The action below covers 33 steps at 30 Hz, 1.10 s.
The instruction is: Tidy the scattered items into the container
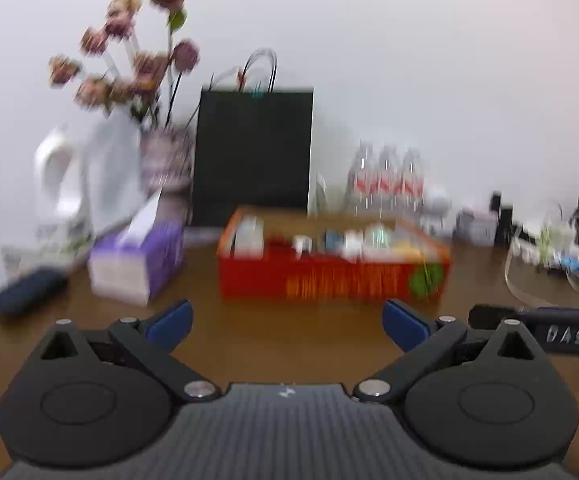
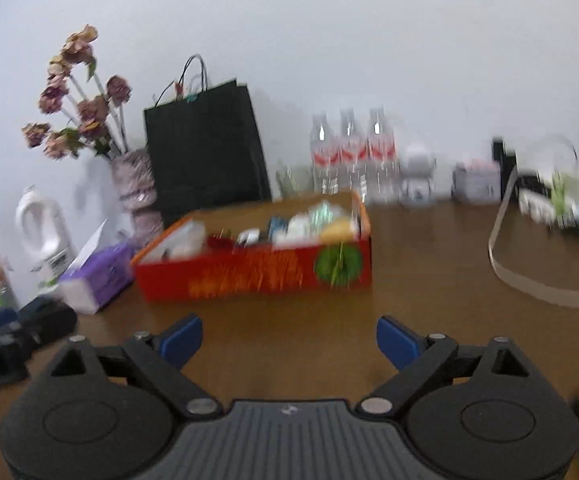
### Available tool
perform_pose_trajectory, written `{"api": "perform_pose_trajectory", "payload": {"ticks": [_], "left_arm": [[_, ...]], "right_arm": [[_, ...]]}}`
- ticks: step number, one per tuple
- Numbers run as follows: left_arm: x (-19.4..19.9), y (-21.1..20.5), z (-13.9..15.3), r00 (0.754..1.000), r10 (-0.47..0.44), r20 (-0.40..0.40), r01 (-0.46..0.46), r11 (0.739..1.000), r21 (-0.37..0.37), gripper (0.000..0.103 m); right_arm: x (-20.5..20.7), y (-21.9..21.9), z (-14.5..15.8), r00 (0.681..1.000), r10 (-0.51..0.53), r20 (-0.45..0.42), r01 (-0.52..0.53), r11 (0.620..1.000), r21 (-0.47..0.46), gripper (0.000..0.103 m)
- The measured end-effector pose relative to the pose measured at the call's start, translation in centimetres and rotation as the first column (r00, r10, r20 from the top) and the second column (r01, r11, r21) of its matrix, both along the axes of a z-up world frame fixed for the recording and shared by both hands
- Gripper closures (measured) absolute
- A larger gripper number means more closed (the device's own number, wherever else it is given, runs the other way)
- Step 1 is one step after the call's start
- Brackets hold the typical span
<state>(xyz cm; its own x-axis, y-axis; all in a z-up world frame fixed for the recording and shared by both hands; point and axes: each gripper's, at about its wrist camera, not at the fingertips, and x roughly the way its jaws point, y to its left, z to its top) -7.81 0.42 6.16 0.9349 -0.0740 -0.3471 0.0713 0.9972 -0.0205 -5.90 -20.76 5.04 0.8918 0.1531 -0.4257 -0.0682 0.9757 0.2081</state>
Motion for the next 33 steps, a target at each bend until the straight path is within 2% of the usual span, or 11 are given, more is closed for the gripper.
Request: {"api": "perform_pose_trajectory", "payload": {"ticks": [2, 4, 6, 9, 13, 19, 24, 28, 33], "left_arm": [[-2.4, 0.0, -1.0, 1.0, 0.001, -0.021, -0.001, 1.0, 0.031, 0.0], [-4.1, 0.1, -1.5, 0.999, 0.013, -0.031, -0.011, 0.998, 0.057, 0.0], [-5.2, 0.6, -1.6, 0.999, 0.024, -0.037, -0.022, 0.998, 0.051, 0.0], [-5.6, 1.4, -1.9, 0.997, 0.041, -0.064, -0.038, 0.998, 0.04, 0.0], [-5.6, 1.9, -2.4, 0.997, 0.028, -0.069, -0.025, 0.999, 0.037, 0.0], [-1.1, 1.3, -2.8, 0.991, -0.021, -0.132, 0.027, 0.999, 0.041, 0.0], [4.8, 0.1, -4.5, 0.963, -0.029, -0.269, 0.063, 0.991, 0.121, 0.0], [7.9, 0.5, -5.6, 0.944, -0.01, -0.329, 0.044, 0.994, 0.096, 0.0], [9.6, 1.1, -5.9, 0.941, -0.003, -0.338, 0.025, 0.998, 0.061, 0.0]], "right_arm": [[-2.8, -0.1, -0.6, 1.0, 0.015, -0.011, -0.015, 1.0, 0.003, 0.009], [-5.7, 0.2, -1.1, 1.0, 0.029, 0.008, -0.029, 0.999, -0.035, 0.009], [-8.1, 0.8, -1.5, 0.999, 0.031, 0.044, -0.027, 0.996, -0.09, 0.004], [-9.0, 1.4, -1.8, 0.998, 0.034, 0.048, -0.029, 0.994, -0.108, 0.003], [-7.2, 2.2, -2.1, 0.999, 0.037, -0.013, -0.038, 0.992, -0.119, 0.003], [-3.3, 1.7, -3.1, 0.993, 0.045, -0.108, -0.057, 0.993, -0.105, 0.003], [1.8, 2.0, -4.1, 0.981, 0.019, -0.192, -0.048, 0.988, -0.15, 0.003], [5.2, 2.5, -4.9, 0.969, 0.018, -0.244, -0.057, 0.987, -0.153, 0.003], [7.3, 3.2, -5.2, 0.967, 0.007, -0.256, -0.053, 0.984, -0.172, 0.002]]}}
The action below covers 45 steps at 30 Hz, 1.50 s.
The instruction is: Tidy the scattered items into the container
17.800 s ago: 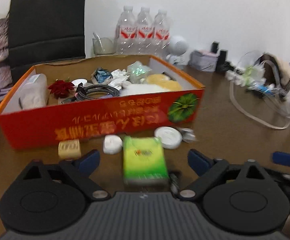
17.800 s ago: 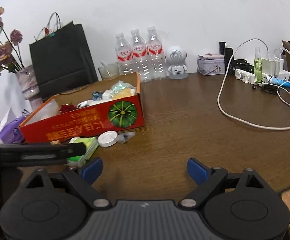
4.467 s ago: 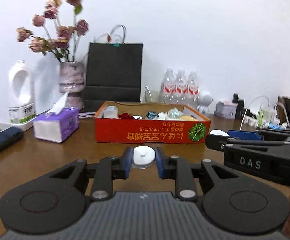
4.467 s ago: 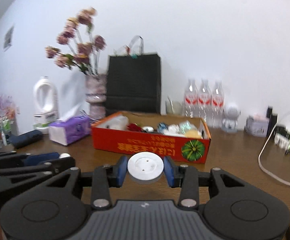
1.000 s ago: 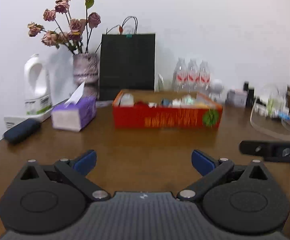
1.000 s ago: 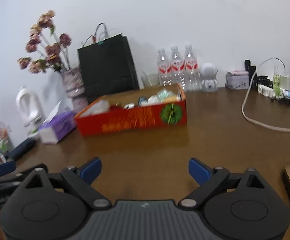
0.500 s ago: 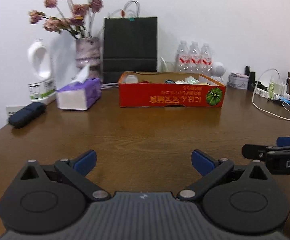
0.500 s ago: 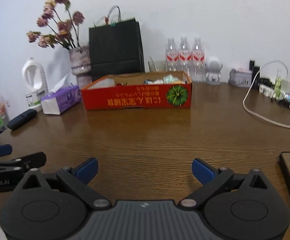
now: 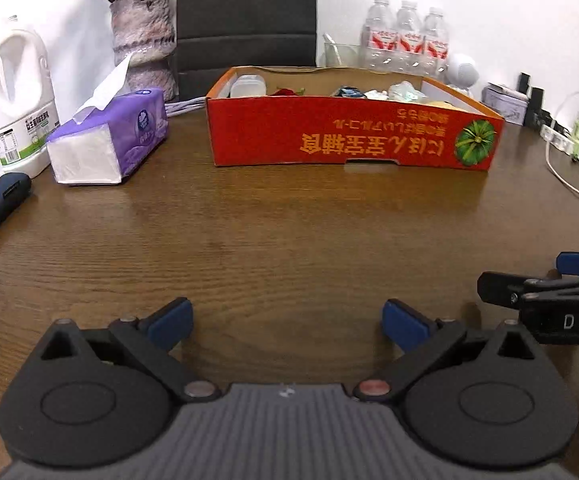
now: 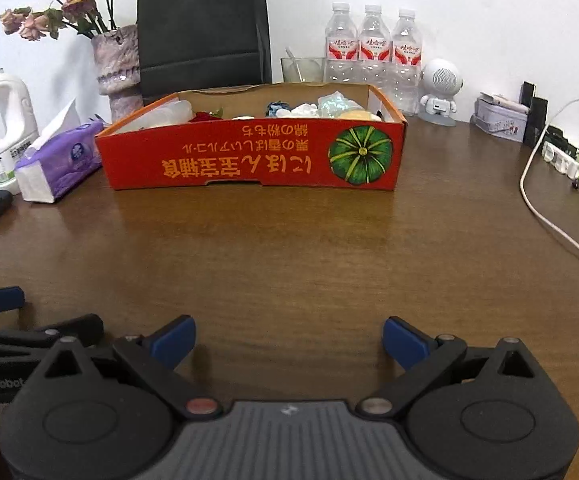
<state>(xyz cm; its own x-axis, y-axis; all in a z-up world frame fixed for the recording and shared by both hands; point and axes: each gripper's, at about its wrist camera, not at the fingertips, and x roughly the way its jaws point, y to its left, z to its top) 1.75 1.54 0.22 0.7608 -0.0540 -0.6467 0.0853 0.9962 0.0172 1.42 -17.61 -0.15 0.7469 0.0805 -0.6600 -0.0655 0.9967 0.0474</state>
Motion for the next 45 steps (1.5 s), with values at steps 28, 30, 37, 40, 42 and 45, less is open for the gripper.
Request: {"api": "perform_pose_trajectory", "payload": {"ticks": [28, 30, 37, 40, 42, 45], "left_arm": [[0.54, -0.12, -0.05, 1.0, 0.018, 0.001, -0.018, 1.0, -0.002, 0.0], [0.54, -0.11, -0.05, 1.0, 0.018, 0.001, -0.018, 1.0, -0.002, 0.0], [0.53, -0.14, -0.04, 1.0, 0.018, 0.001, -0.018, 1.0, -0.002, 0.0], [0.53, -0.15, -0.03, 1.0, 0.019, 0.002, -0.019, 1.0, -0.002, 0.0], [0.53, -0.16, -0.03, 1.0, 0.019, 0.002, -0.019, 1.0, -0.002, 0.0], [0.54, -0.16, -0.04, 1.0, 0.019, 0.002, -0.019, 1.0, -0.002, 0.0]], "right_arm": [[0.06, 0.49, -0.39, 1.0, -0.022, 0.021, 0.023, 0.999, -0.032, 0.0], [0.06, 0.49, -0.39, 1.0, -0.022, 0.021, 0.023, 0.999, -0.032, 0.0], [0.07, 0.48, -0.39, 1.0, -0.022, 0.021, 0.023, 0.999, -0.032, 0.0], [0.06, 0.49, -0.39, 1.0, -0.022, 0.021, 0.023, 0.999, -0.032, 0.0], [0.06, 0.5, -0.39, 1.0, -0.022, 0.021, 0.023, 0.999, -0.032, 0.0], [0.06, 0.51, -0.39, 1.0, -0.022, 0.021, 0.023, 0.999, -0.032, 0.0]]}}
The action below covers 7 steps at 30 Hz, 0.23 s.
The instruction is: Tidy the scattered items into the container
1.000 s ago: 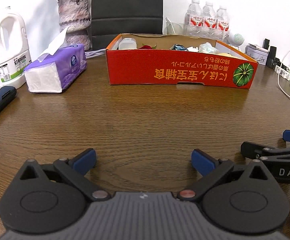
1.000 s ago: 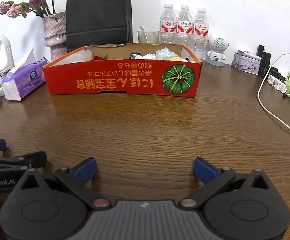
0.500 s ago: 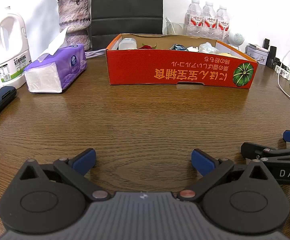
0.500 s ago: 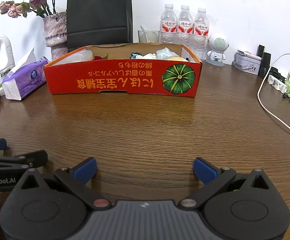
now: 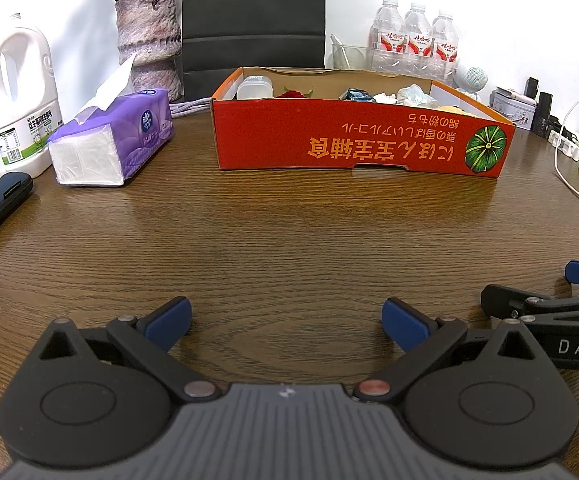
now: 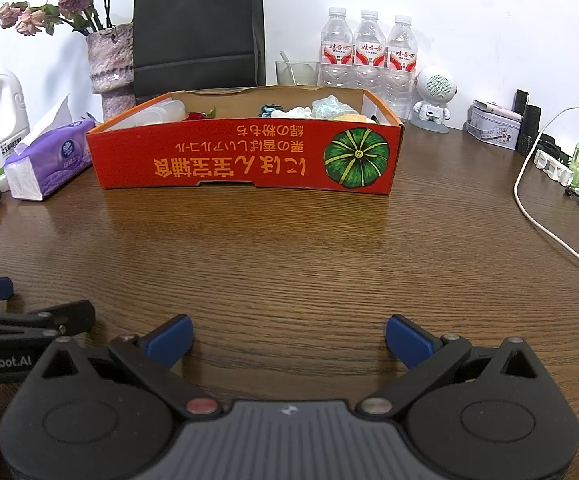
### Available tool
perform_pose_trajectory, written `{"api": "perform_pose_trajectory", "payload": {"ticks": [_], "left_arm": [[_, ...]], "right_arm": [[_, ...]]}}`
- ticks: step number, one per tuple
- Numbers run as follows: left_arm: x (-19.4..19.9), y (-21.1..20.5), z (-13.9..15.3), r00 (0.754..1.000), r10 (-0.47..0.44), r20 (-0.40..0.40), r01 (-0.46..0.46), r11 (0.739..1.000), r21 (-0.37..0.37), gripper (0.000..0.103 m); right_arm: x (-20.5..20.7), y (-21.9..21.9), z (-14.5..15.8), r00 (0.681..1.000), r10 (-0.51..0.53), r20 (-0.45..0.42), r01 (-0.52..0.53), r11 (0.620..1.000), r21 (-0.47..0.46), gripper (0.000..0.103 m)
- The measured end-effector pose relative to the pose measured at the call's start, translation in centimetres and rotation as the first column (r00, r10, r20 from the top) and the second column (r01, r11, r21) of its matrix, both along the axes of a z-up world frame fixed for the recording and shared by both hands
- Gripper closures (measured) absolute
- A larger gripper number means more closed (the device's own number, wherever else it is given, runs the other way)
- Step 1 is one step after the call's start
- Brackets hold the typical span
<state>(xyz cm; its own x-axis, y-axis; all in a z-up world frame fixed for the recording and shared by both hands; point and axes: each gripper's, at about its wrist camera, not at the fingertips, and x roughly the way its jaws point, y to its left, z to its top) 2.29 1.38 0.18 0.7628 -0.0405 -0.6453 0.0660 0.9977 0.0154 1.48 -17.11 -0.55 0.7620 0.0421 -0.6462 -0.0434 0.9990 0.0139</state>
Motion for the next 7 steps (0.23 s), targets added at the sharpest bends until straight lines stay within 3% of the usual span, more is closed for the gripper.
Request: {"api": "perform_pose_trajectory", "payload": {"ticks": [7], "left_arm": [[0.02, 0.06, -0.01, 1.0, -0.002, 0.0, 0.002, 1.0, 0.0, 0.0]], "right_arm": [[0.0, -0.01, -0.01, 1.0, 0.0, 0.0, 0.0, 1.0, 0.0, 0.0]]}}
